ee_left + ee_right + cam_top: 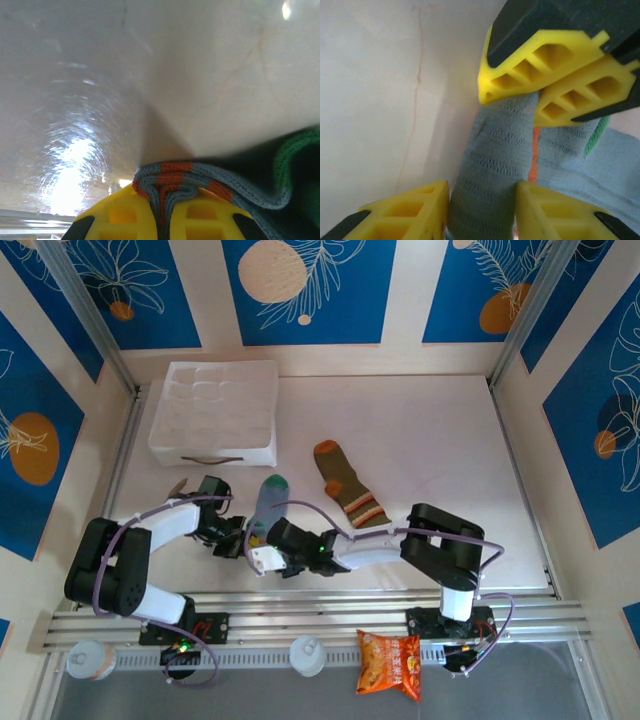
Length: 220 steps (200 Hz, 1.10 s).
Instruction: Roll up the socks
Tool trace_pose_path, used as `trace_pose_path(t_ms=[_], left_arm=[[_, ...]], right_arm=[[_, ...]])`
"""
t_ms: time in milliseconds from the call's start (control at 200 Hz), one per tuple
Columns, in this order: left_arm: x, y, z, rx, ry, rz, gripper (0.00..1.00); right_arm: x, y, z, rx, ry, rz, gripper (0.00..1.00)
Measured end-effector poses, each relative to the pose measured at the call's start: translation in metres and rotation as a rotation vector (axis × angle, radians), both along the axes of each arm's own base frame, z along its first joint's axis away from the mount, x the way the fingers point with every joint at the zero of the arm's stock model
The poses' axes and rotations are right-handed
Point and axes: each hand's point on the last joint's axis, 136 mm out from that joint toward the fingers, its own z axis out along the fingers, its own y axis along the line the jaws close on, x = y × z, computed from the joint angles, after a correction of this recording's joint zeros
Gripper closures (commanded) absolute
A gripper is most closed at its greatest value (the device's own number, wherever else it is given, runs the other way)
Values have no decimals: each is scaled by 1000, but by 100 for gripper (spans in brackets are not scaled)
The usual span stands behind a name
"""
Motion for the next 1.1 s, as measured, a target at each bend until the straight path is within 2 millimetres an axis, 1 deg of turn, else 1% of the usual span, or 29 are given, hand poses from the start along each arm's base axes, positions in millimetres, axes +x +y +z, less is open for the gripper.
trace_pose_path(t_ms=[70,115,135,180,195,200,300,415,525,620,650,700,795,865,935,1100], left_arm=[[0,0,0,0,-2,-2,100],[0,0,1,-1,-9,-6,100],[1,0,2,-2,-16,-9,97],[3,0,4,-6,-36,-13,83],[4,0,5,-6,-47,-14,81],[5,0,6,-6,-49,-15,78],[6,8,6,38,-107,-18,55],[6,21,10,105,-179,-13,39],[3,29,17,135,-223,1,27],[0,34,24,150,-265,23,25],[0,36,26,154,-279,31,23],[-2,39,29,158,-301,53,23],[-3,44,36,162,-355,92,28],[0,45,40,152,-402,113,31],[3,44,39,141,-432,125,33],[6,39,28,103,-466,127,37]], right_arm=[[5,1,-3,-5,21,-29,92],[7,1,-1,-2,46,-48,98],[8,1,0,-3,60,-56,100],[9,1,0,-3,107,-76,100],[9,1,0,-5,117,-78,100],[9,1,0,-5,128,-81,100],[10,9,-1,9,264,-120,100],[13,19,-3,30,431,-173,100],[13,21,-3,46,549,-208,100],[14,21,-3,51,622,-232,100],[14,22,-4,51,644,-240,100],[14,23,-4,50,678,-250,100],[14,25,-4,48,732,-261,100],[14,27,-4,46,775,-269,100],[14,28,-4,42,821,-276,100],[15,29,-4,29,937,-300,100]])
